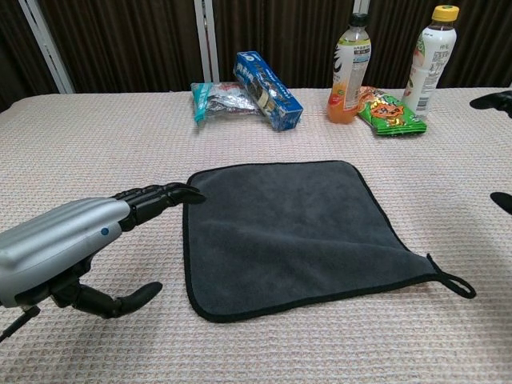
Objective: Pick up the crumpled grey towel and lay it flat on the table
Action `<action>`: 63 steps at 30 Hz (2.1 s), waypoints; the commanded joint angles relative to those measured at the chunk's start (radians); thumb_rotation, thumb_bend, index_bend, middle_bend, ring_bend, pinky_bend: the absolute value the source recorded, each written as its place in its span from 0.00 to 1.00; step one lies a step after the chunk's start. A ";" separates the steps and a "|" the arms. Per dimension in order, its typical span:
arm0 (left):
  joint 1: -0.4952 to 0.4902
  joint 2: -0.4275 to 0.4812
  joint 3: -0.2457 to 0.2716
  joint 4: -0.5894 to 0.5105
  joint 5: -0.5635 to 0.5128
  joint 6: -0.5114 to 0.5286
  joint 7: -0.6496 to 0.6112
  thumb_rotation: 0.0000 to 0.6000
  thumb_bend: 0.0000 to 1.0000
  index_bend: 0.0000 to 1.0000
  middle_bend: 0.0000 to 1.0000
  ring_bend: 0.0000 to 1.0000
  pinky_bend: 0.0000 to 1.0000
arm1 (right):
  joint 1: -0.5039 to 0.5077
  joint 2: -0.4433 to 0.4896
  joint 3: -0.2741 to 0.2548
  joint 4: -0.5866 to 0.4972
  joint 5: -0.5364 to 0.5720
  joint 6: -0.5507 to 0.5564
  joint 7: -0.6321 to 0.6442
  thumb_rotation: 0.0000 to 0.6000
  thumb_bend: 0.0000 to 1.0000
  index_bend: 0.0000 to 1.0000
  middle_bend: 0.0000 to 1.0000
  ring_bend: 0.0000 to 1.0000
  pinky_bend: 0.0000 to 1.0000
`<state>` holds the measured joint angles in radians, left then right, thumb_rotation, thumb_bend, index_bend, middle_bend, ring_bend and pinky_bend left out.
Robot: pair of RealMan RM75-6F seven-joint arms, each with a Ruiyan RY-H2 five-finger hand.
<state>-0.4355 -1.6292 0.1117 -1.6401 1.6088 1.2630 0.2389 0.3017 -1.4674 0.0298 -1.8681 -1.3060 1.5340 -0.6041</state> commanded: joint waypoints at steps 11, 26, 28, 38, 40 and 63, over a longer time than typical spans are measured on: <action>-0.056 0.043 0.027 -0.058 -0.057 -0.187 0.109 1.00 0.60 0.08 0.06 0.00 0.04 | -0.006 0.005 0.020 0.004 -0.039 -0.014 0.041 1.00 0.36 0.00 0.00 0.00 0.04; -0.074 0.056 0.042 -0.103 -0.151 -0.292 0.231 1.00 0.60 0.12 0.08 0.00 0.07 | -0.022 0.015 0.025 -0.008 -0.052 -0.031 0.069 1.00 0.36 0.00 0.00 0.00 0.04; -0.076 0.059 0.045 -0.106 -0.155 -0.300 0.237 1.00 0.61 0.12 0.09 0.00 0.08 | -0.024 0.014 0.025 -0.010 -0.055 -0.032 0.069 1.00 0.36 0.00 0.00 0.00 0.04; -0.077 0.086 0.073 -0.127 -0.152 -0.320 0.257 1.00 0.61 0.12 0.09 0.00 0.08 | -0.030 0.004 0.028 -0.006 -0.059 -0.043 0.067 1.00 0.36 0.00 0.00 0.00 0.04; -0.075 0.094 0.080 -0.135 -0.144 -0.318 0.254 1.00 0.61 0.12 0.09 0.00 0.08 | -0.032 0.002 0.029 -0.006 -0.058 -0.046 0.071 1.00 0.36 0.00 0.00 0.00 0.04; -0.035 0.153 0.105 -0.152 0.021 -0.188 0.104 1.00 0.29 0.00 0.01 0.00 0.08 | -0.052 -0.003 0.024 -0.006 -0.081 -0.054 0.067 1.00 0.36 0.00 0.00 0.00 0.04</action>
<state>-0.4755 -1.4819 0.2125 -1.7957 1.6115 1.0619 0.3626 0.2523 -1.4684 0.0565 -1.8752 -1.3849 1.4798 -0.5366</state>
